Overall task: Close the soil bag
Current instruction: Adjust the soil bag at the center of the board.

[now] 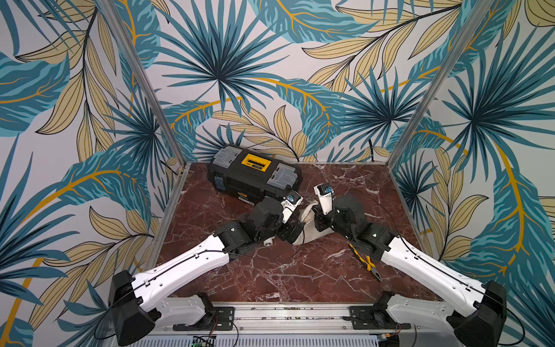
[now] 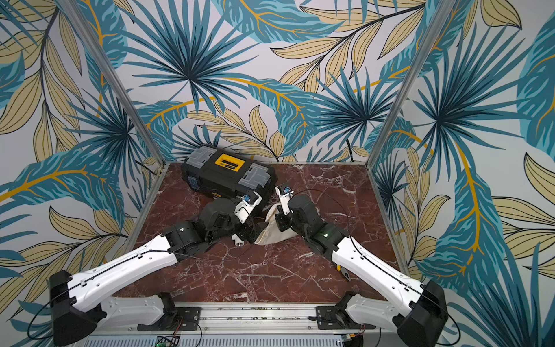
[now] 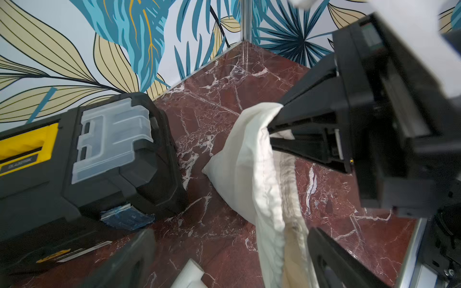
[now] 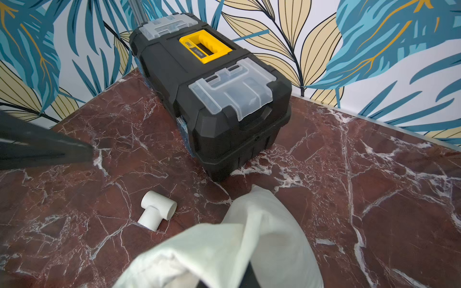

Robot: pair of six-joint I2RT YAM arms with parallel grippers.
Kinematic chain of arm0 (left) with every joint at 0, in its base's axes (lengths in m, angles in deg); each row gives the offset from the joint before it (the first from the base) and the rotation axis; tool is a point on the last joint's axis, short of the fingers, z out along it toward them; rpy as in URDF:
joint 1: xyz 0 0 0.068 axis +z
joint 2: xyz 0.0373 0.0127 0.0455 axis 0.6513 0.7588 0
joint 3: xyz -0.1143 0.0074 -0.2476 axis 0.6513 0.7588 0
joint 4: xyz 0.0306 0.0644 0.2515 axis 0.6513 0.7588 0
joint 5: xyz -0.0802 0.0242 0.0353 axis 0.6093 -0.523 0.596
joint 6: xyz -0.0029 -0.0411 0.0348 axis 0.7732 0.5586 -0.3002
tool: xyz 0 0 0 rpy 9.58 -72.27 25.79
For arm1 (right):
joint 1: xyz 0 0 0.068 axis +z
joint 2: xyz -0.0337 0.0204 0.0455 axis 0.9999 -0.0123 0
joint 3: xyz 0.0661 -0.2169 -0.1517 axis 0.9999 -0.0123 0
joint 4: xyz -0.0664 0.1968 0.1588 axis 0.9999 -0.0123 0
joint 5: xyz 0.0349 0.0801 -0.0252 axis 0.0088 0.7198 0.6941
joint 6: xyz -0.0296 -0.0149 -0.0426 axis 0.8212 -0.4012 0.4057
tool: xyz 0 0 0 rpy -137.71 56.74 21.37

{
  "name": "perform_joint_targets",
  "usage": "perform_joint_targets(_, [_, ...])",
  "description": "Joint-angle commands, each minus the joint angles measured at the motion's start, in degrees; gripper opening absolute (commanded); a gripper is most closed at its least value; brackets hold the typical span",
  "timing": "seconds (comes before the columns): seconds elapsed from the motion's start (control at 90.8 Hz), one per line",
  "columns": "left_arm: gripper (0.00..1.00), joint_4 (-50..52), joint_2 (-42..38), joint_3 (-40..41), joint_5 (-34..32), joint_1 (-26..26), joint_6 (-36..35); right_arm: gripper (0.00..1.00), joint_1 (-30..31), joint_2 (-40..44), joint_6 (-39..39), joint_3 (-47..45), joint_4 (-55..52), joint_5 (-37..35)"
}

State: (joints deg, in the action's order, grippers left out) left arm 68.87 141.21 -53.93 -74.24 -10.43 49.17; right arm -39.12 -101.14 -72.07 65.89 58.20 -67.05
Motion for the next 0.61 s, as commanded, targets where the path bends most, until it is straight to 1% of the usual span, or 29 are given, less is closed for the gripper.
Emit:
perform_joint_targets(0.0, [1.0,-1.1,0.81,-2.78,3.6,0.75,-1.5,0.0,-0.22,-0.47,0.98,0.85,3.16,2.35])
perform_joint_targets(0.11, [1.0,-1.08,1.65,-3.85,4.6,0.77,-1.88,0.0,-0.53,-0.86,1.46,0.7,3.42,2.68])
perform_joint_targets(0.297, [1.0,0.32,3.52,-6.31,4.11,0.79,-2.49,0.0,-1.37,-1.05,1.82,0.35,3.94,3.51])
perform_joint_targets(0.474, [1.0,1.47,6.25,-8.89,0.78,0.78,-3.19,0.0,-2.56,-0.49,1.78,0.16,4.23,5.11])
perform_joint_targets(0.562, [1.0,3.0,8.65,-10.97,0.44,0.8,-4.38,0.0,-2.86,-0.29,1.62,0.12,4.42,5.82])
perform_joint_targets(0.595, [1.0,3.56,9.61,-11.67,-1.17,0.75,-4.78,0.0,-3.03,-0.27,1.56,0.21,4.36,6.02])
